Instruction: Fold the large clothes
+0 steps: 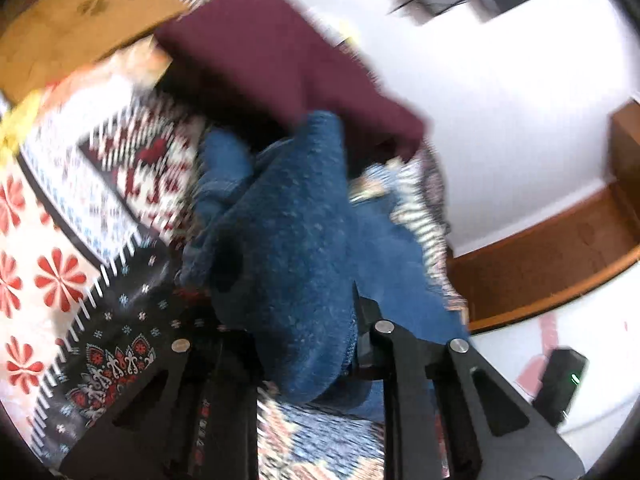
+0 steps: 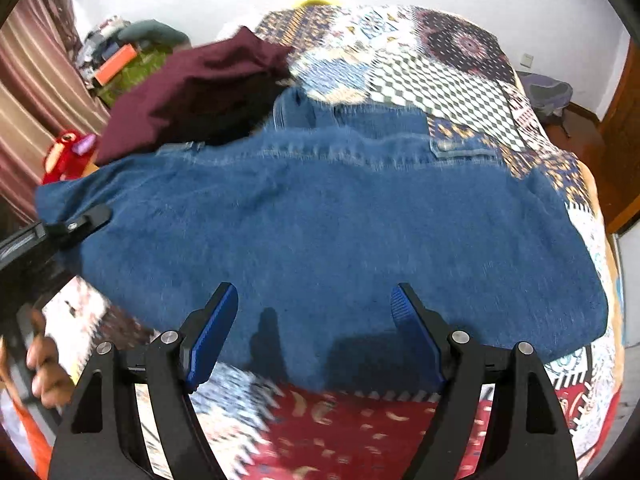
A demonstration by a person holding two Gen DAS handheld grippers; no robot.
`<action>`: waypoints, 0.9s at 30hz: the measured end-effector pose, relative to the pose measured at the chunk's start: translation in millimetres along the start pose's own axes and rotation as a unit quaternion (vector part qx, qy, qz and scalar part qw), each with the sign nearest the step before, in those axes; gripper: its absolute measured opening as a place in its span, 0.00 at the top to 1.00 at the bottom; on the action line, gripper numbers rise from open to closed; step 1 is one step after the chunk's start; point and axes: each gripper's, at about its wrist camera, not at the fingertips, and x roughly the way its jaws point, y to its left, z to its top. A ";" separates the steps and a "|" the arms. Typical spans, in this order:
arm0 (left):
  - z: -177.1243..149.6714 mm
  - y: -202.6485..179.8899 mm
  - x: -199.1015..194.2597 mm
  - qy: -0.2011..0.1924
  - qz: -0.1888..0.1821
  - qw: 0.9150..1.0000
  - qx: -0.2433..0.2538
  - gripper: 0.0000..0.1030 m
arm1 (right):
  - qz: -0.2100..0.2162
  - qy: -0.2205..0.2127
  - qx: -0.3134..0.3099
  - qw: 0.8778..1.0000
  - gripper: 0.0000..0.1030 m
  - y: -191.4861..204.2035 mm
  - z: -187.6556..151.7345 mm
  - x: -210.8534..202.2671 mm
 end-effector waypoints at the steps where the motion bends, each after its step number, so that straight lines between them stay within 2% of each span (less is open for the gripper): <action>1: 1.3 -7.6 -10.1 -0.013 0.002 1.000 0.016 0.82 | 0.007 -0.002 -0.005 1.000 0.26 8.3 2.0 1.4; 4: 1.8 -30.5 -43.7 -0.055 0.004 0.997 0.061 0.82 | 0.030 0.012 -0.018 0.999 0.26 29.3 1.9 16.0; 8: 2.0 -40.5 -76.4 -0.094 0.017 0.992 0.084 0.82 | 0.081 0.076 -0.030 0.993 0.26 59.6 -13.4 60.0; 10: 1.1 -41.6 -81.3 -0.098 0.024 0.991 0.091 0.82 | 0.097 0.091 -0.020 0.991 0.25 66.8 -19.8 74.5; 14: -7.4 -42.1 -79.4 -0.097 0.056 0.988 0.106 0.82 | 0.096 0.103 -0.035 0.989 0.24 71.0 -20.8 82.3; 17: -6.9 -51.2 -75.5 -0.097 0.059 0.987 0.115 0.82 | 0.130 0.110 -0.025 0.985 0.24 55.1 -18.9 73.2; 20: -11.8 -76.5 -71.1 -0.092 0.054 0.983 0.150 0.82 | 0.138 0.082 0.008 0.987 0.24 22.4 -19.0 48.4; 24: -24.9 -129.4 -45.0 -0.075 0.039 0.975 0.203 0.82 | 0.089 0.017 0.050 0.995 0.24 -32.1 -27.0 8.5; 27: -45.5 -174.3 -10.6 -0.043 0.015 0.968 0.247 0.82 | 0.044 -0.024 0.092 0.994 0.24 -76.4 -39.4 -19.2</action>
